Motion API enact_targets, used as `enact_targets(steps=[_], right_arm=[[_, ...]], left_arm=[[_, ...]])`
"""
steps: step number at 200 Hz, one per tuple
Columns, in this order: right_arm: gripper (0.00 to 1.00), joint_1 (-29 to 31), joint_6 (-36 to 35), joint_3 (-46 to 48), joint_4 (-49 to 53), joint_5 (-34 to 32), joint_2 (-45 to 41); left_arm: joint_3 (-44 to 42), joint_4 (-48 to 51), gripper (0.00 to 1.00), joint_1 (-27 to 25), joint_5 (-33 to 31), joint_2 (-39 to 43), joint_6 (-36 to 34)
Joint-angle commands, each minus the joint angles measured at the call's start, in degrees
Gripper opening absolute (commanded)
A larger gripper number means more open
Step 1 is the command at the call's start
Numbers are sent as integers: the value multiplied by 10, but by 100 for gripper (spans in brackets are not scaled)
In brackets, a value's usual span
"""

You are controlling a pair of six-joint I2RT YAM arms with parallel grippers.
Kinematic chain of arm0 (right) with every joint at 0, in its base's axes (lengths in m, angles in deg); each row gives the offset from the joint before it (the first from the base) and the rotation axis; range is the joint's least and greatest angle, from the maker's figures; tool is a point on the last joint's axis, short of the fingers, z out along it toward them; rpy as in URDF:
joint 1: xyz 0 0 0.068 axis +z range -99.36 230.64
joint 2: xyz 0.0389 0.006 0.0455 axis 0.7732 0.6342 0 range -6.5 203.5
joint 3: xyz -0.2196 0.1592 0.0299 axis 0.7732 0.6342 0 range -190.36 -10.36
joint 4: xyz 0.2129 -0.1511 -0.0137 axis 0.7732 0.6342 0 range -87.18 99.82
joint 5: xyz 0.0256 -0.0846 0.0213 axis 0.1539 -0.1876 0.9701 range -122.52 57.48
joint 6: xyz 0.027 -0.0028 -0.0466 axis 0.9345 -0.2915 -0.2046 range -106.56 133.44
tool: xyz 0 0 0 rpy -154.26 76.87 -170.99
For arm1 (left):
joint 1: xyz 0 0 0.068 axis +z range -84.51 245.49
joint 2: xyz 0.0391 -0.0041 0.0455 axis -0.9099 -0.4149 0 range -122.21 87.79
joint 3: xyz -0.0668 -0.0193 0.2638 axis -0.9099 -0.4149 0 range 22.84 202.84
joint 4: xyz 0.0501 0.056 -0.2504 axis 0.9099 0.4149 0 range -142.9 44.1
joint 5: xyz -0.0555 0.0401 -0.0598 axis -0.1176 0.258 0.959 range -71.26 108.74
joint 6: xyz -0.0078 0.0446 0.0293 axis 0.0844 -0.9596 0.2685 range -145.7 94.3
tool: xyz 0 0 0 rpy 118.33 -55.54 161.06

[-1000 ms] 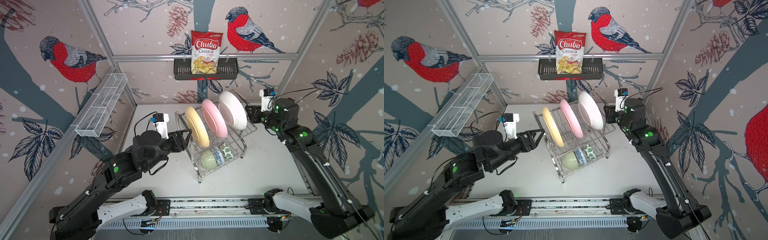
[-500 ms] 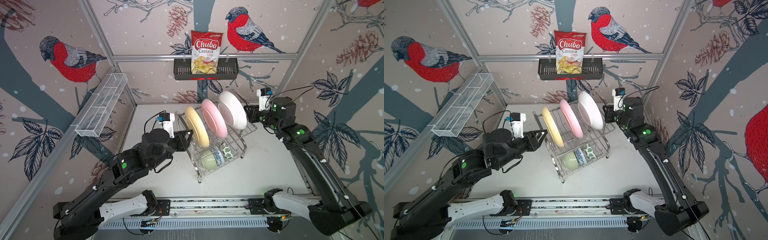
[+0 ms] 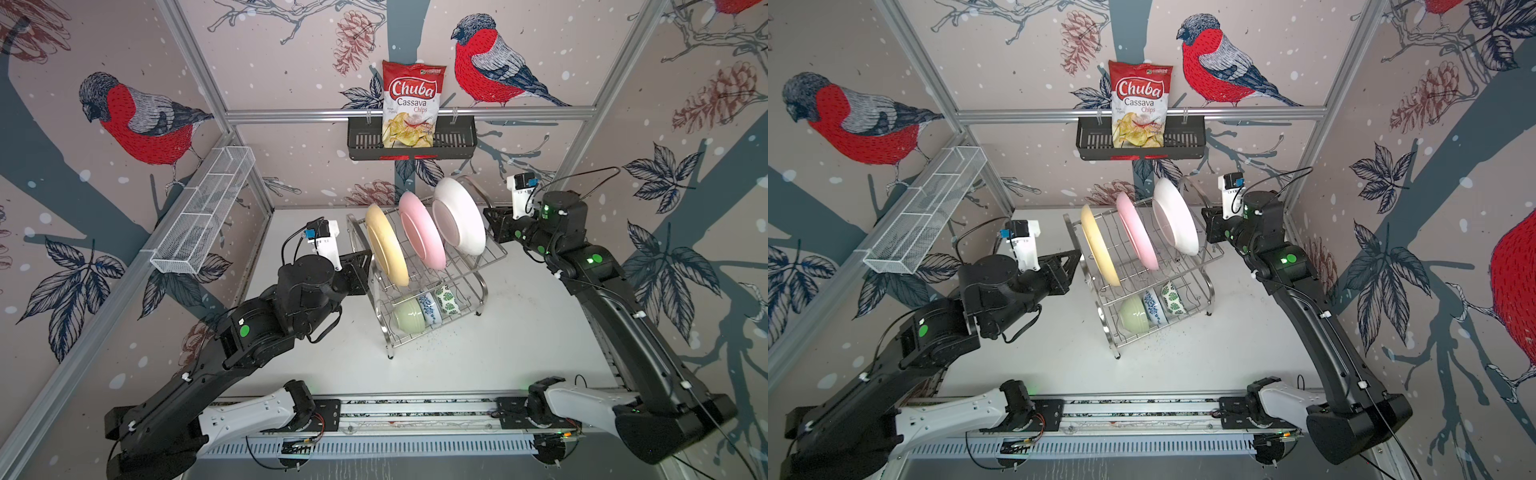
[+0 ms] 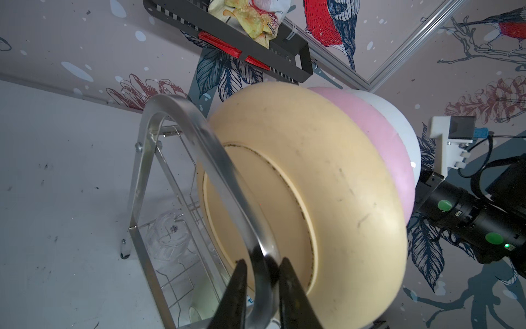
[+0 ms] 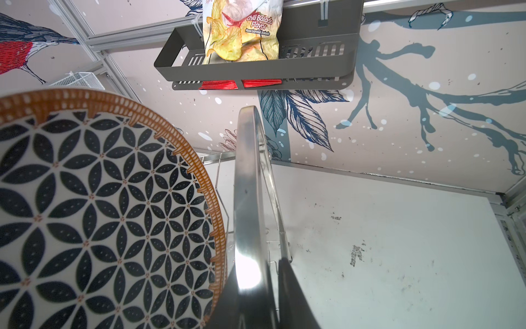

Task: Unload the mixed dishes from the dish rack

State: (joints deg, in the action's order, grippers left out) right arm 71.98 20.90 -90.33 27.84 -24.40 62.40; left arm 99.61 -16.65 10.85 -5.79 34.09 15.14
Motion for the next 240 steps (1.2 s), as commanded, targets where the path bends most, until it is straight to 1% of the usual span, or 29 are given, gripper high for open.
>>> enact_targets(steps=[1, 24, 45, 71, 80, 132, 207, 240], right_arm=[[14, 1, 56, -4, -9, -1, 12], [13, 0, 59, -5, -14, -6, 18], [12, 1, 63, -11, -18, -11, 26], [12, 0, 69, -15, -30, -16, 26], [11, 0, 71, -16, -35, -17, 42], [10, 1, 77, -37, -43, -20, 70], [8, 1, 88, -70, -66, -24, 121], [7, 0, 96, -77, -82, -37, 137]], left_arm=[[2, -7, 17, 22, 10, -15, -32], [-5, -22, 14, 65, 52, -21, -41], [-5, -33, 12, 86, 66, -25, -54], [7, -36, 11, 118, 99, -42, -68], [8, -42, 10, 128, 111, -47, -73], [-5, -83, 7, 212, 204, -68, -85], [-6, -135, 7, 289, 287, -103, -91], [-12, -164, 7, 312, 308, -113, -88]])
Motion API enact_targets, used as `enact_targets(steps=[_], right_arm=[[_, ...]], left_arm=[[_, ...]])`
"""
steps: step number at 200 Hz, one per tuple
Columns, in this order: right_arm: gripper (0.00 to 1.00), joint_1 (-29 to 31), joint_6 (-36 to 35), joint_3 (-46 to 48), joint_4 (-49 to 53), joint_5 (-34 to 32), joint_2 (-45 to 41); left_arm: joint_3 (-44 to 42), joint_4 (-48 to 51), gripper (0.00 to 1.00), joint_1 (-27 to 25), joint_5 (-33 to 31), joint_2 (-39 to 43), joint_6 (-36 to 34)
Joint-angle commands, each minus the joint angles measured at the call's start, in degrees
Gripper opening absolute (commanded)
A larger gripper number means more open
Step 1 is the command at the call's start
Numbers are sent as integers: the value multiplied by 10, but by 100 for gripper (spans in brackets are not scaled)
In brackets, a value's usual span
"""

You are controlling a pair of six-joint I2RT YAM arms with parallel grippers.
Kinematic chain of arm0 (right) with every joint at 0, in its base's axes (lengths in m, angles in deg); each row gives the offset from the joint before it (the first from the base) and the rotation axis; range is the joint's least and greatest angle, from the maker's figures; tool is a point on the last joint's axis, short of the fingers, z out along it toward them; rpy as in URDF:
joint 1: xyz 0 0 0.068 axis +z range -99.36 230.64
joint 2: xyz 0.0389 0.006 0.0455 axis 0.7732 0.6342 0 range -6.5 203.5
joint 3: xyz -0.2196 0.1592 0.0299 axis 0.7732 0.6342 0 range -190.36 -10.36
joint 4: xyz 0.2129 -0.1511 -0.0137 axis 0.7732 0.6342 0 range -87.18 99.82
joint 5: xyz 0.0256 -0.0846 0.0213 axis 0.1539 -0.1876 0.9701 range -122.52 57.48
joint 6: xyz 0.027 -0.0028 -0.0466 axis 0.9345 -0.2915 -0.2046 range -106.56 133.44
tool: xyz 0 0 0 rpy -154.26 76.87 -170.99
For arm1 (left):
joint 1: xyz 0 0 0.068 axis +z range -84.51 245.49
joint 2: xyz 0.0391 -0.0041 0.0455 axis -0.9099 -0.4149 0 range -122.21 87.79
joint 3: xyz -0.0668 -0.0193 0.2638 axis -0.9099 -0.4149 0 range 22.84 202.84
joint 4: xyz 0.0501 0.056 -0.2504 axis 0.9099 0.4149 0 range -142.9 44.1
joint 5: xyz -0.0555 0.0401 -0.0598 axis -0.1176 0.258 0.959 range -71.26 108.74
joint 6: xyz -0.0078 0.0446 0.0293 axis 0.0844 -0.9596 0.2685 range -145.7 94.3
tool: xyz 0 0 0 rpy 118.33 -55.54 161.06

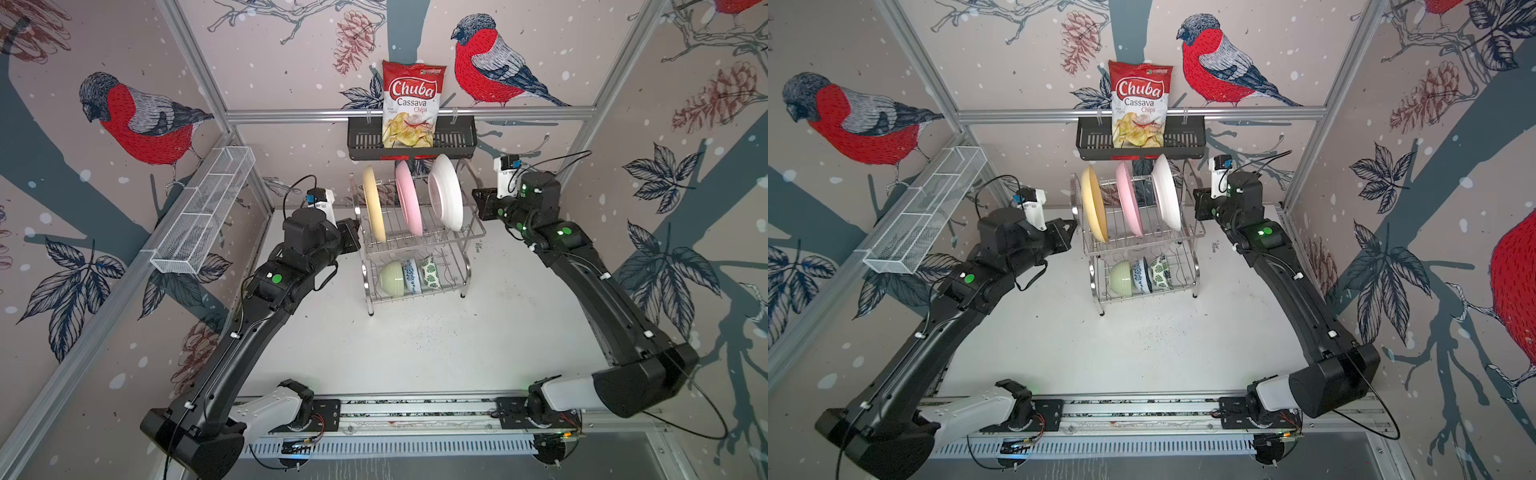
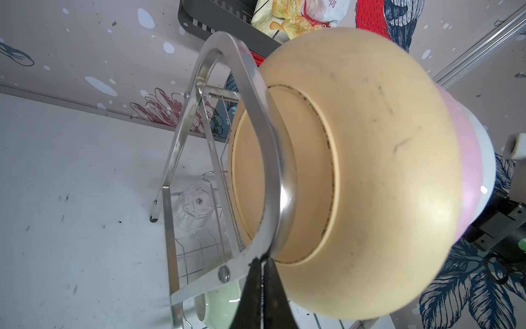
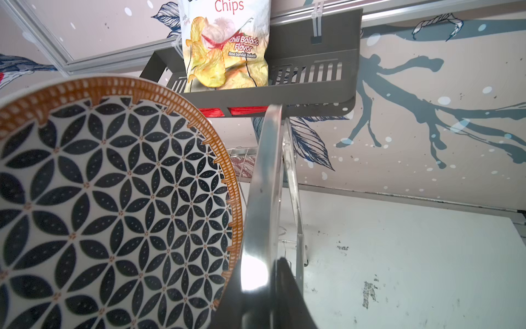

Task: Unload the mixed dishes from the dish rack

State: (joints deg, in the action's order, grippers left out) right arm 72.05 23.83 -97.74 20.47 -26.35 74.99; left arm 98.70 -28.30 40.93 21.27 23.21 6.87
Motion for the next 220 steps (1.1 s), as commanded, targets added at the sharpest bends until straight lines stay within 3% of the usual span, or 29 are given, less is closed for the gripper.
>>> enact_targets(steps=[1, 118, 220], right_arm=[[7, 0, 67, -3, -8, -18, 12], [7, -8, 75, -71, -9, -26, 86], [7, -9, 84, -123, -4, -22, 141]], left_arm=[[-3, -49, 7, 12, 38, -4, -5], [5, -115, 6, 84, 112, -74, 1], [0, -159, 5, 115, 154, -114, 9]])
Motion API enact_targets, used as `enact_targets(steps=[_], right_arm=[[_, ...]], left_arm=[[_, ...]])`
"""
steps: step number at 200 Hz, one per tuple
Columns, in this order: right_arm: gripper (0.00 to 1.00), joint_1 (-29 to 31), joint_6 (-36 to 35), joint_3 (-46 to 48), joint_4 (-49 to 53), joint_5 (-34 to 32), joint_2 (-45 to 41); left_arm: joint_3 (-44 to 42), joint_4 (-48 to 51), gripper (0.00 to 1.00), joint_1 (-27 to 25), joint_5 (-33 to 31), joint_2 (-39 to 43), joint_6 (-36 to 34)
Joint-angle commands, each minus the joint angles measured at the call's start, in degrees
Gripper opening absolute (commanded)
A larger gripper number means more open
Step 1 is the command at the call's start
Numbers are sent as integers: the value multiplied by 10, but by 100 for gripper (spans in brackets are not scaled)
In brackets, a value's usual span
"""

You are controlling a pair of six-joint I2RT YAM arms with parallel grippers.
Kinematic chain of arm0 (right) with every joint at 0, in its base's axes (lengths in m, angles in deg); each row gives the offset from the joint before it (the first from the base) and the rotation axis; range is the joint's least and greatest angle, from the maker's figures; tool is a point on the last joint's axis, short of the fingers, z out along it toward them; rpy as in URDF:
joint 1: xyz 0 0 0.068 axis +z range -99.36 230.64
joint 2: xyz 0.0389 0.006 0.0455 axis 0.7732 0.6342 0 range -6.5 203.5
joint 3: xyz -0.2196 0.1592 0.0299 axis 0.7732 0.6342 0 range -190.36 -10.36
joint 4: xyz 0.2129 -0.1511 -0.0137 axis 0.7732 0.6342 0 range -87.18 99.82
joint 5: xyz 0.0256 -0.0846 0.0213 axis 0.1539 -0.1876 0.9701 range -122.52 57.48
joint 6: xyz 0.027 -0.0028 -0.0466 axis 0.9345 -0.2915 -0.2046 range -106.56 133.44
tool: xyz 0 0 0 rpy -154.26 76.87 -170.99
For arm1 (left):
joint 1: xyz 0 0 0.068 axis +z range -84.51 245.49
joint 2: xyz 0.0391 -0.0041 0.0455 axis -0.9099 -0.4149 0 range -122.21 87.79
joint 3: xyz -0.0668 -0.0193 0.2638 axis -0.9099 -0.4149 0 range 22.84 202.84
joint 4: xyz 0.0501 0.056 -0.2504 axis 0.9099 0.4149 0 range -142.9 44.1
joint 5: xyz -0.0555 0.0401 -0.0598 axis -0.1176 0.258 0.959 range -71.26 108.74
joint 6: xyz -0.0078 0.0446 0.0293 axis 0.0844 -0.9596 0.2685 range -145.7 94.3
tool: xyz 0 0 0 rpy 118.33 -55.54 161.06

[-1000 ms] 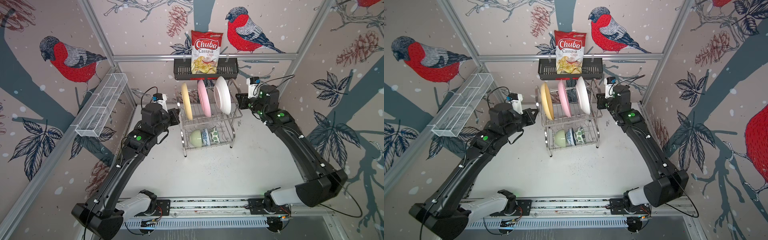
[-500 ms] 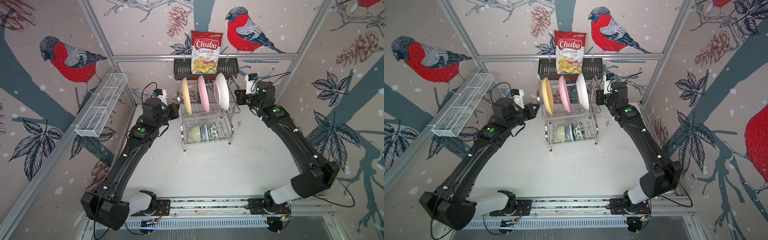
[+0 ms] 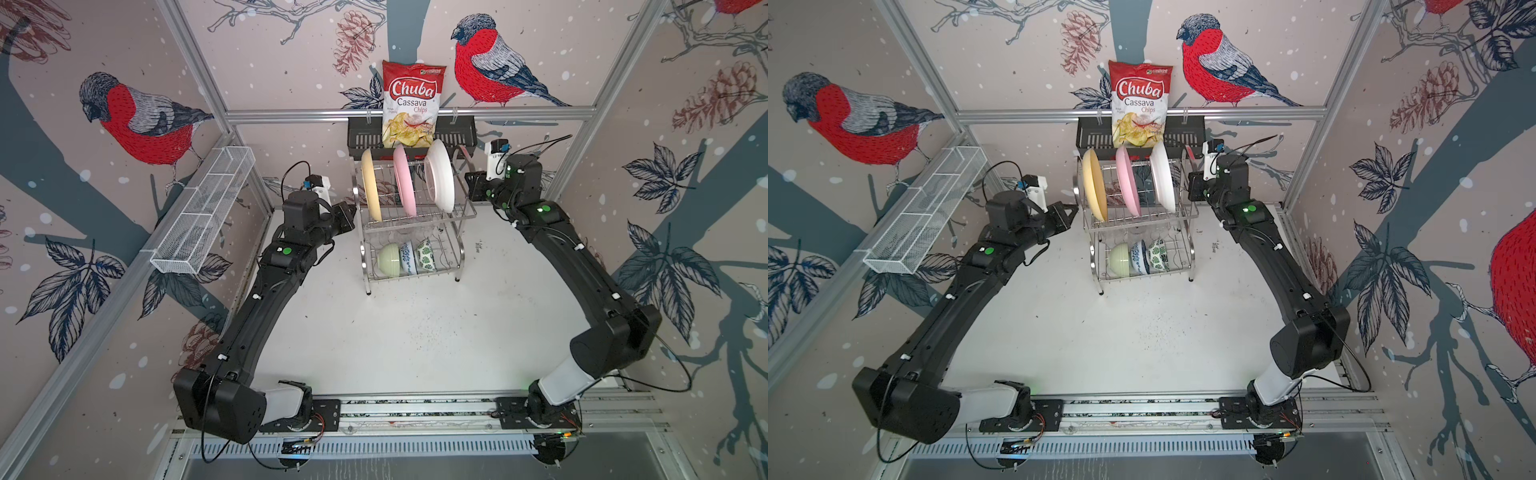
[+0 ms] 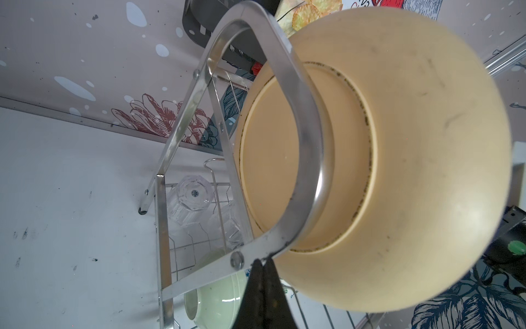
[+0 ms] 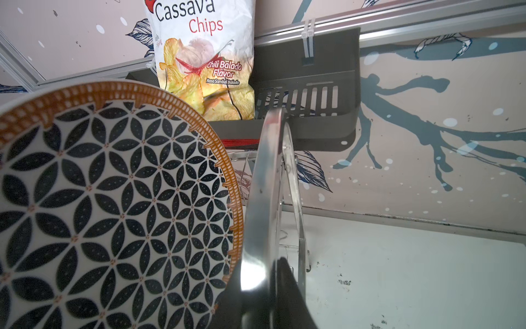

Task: Unload the mixed dishes from the dish rack

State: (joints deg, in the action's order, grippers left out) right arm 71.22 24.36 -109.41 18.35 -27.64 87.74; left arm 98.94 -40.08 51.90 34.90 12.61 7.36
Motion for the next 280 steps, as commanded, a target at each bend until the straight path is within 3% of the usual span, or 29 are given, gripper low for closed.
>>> enact_targets(steps=[1, 130, 203, 280], right_arm=[[7, -1, 79, -7, 17, -9, 14], [8, 13, 102, -9, 15, -1, 9], [8, 35, 124, 23, 1, -34, -17], [9, 34, 127, 20, 24, -61, -40]], left_arm=[[-2, -42, 5, 6, 17, -8, 4], [12, -61, 5, 30, 47, -40, 6], [18, -93, 5, 35, 73, -74, 17], [-6, -90, 5, 35, 75, -29, 23]])
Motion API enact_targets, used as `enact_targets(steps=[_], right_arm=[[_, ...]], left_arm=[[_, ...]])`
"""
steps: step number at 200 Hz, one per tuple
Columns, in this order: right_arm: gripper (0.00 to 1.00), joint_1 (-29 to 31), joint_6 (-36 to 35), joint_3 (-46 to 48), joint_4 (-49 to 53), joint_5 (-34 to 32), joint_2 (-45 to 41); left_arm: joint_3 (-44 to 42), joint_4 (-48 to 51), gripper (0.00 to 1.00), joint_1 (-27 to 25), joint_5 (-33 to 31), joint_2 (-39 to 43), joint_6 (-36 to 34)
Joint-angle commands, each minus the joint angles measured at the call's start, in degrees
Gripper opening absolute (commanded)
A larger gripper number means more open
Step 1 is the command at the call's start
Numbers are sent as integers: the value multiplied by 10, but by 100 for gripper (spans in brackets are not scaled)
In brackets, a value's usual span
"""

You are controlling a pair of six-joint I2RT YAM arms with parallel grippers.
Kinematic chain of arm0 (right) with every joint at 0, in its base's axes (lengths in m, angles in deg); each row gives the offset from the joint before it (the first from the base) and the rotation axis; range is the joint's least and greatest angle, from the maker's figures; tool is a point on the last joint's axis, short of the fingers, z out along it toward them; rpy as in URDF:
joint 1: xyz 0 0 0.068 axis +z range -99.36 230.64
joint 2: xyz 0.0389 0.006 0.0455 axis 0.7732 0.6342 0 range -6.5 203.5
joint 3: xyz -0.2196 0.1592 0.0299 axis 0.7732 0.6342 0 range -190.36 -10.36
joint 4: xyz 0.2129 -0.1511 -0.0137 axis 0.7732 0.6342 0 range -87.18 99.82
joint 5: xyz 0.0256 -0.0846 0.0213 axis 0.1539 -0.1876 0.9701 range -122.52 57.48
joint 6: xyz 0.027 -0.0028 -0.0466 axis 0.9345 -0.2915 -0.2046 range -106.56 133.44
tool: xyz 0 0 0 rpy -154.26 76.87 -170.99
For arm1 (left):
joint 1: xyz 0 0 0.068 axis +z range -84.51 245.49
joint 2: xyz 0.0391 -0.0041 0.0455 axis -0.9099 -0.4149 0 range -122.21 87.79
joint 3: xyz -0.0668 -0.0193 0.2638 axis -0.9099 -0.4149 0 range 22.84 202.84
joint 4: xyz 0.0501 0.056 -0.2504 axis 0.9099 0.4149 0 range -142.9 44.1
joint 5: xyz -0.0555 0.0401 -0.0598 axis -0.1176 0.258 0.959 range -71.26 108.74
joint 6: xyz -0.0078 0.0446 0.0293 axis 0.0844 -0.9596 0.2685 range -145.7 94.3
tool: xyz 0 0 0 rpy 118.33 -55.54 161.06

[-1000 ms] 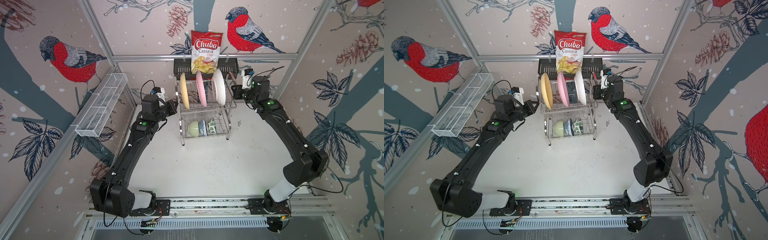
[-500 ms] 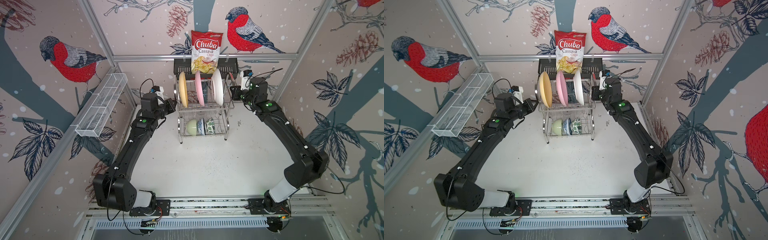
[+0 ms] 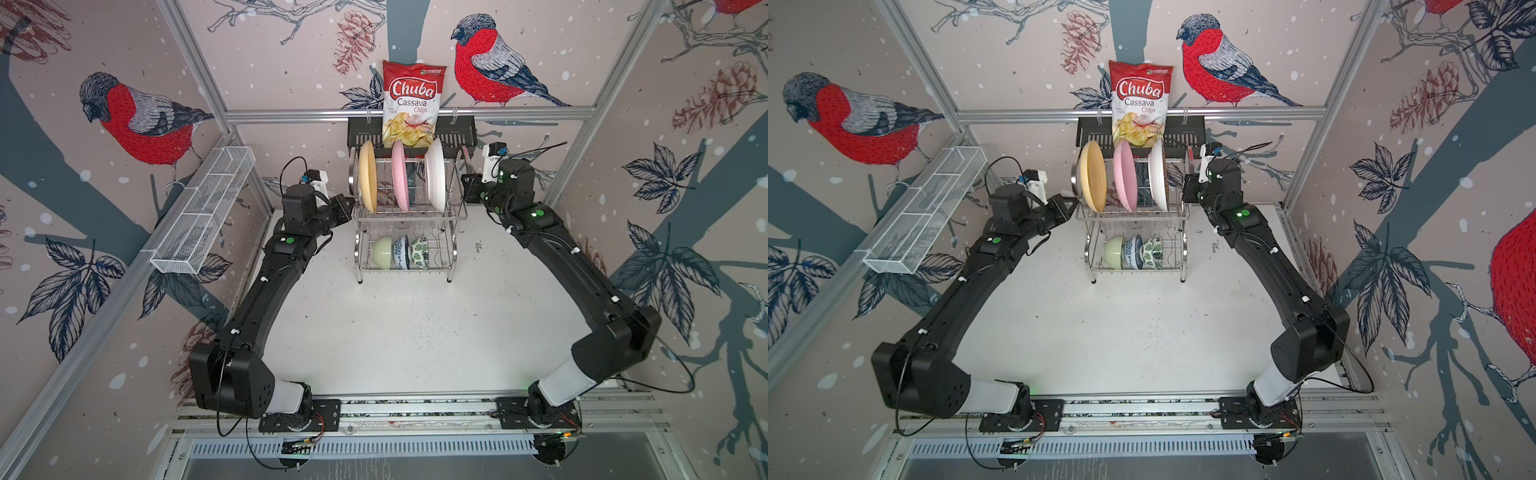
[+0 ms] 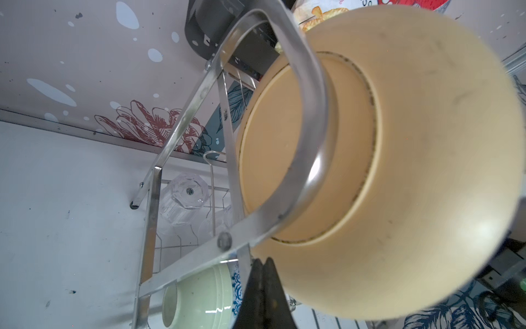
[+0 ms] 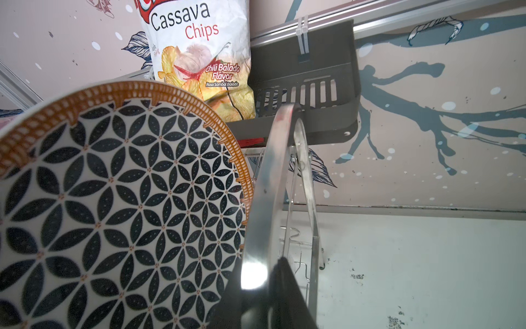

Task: Unload the mixed dishes from the dish rack

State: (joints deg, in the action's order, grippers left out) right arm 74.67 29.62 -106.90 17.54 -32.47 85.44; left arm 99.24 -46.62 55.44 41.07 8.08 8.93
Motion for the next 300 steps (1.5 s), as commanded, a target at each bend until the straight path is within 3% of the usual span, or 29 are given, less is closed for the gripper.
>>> enact_targets(steps=[1, 36, 101, 133, 157, 199, 220, 246, 271, 300], right_arm=[[9, -1, 75, -5, 32, -14, -18], [9, -19, 79, 1, 38, -20, -37], [10, -47, 74, -40, 69, 4, 4], [19, -48, 74, -49, 76, 3, 6], [35, -47, 77, -35, 77, 5, -9], [47, -43, 73, -15, 90, 8, -54], [49, -38, 67, -6, 90, 5, -80], [50, -31, 48, -18, 88, 12, -98], [50, -19, 27, -51, 82, 63, -90], [50, -3, 2, -98, 86, 124, -59]], left_arm=[[-10, -25, 5, -1, 13, 16, 8], [-27, -36, 5, -1, 30, 27, 21], [-44, -41, 5, -1, 38, 45, 26], [-51, -32, 6, -1, 37, 61, 23], [-52, -13, 15, -1, 25, 74, 9], [-49, 0, 24, -1, 0, 83, -5], [-48, -10, 31, -1, -3, 84, -1], [-48, -19, 50, -1, -12, 86, 0], [-49, -23, 61, -1, -21, 88, 0], [-65, -33, 67, -1, -24, 99, 8]])
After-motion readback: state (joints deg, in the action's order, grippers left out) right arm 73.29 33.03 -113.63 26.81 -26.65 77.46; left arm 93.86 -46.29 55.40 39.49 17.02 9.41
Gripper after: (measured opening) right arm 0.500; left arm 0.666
